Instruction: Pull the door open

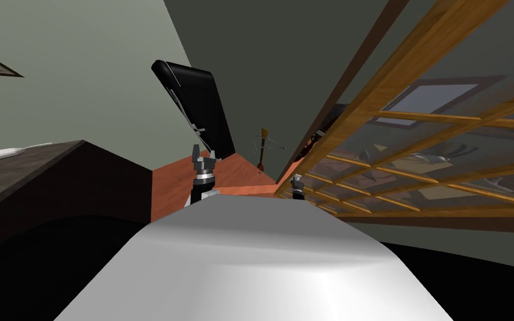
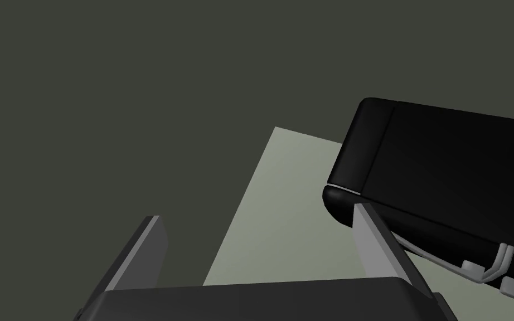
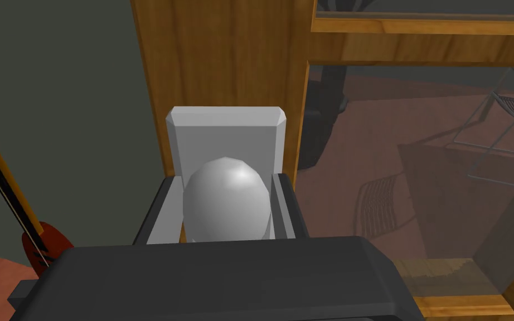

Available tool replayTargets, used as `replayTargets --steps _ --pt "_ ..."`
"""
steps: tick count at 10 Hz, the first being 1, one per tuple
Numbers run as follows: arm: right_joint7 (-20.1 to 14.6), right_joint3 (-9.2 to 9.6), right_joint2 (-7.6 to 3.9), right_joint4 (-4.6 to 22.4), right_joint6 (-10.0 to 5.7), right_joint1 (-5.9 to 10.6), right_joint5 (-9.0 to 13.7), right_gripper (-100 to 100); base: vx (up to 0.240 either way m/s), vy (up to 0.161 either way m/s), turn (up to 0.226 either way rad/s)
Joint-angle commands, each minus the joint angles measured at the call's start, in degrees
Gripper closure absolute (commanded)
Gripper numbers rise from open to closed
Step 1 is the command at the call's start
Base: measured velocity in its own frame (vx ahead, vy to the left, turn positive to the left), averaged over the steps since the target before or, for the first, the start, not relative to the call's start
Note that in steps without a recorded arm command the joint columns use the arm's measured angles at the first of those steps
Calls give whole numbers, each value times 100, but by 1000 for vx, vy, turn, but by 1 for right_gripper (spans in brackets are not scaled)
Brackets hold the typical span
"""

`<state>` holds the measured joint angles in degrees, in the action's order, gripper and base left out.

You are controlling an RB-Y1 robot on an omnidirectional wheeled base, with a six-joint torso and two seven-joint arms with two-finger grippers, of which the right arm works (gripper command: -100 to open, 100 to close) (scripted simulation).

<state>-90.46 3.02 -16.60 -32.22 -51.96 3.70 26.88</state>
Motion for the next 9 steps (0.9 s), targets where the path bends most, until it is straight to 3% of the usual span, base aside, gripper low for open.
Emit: replayTargets --steps 1,7,8,9 --pt "-73 37 -13 -70 32 -63 -96 100 -250 -20 150" --pt "-267 116 -78 -169 40 -112 -321 100 -235 -30 121" --pt "-412 266 -141 -193 -10 -183 -414 100 -171 17 97" --pt "-443 296 -160 -201 -24 -197 -432 100 -233 -11 66"
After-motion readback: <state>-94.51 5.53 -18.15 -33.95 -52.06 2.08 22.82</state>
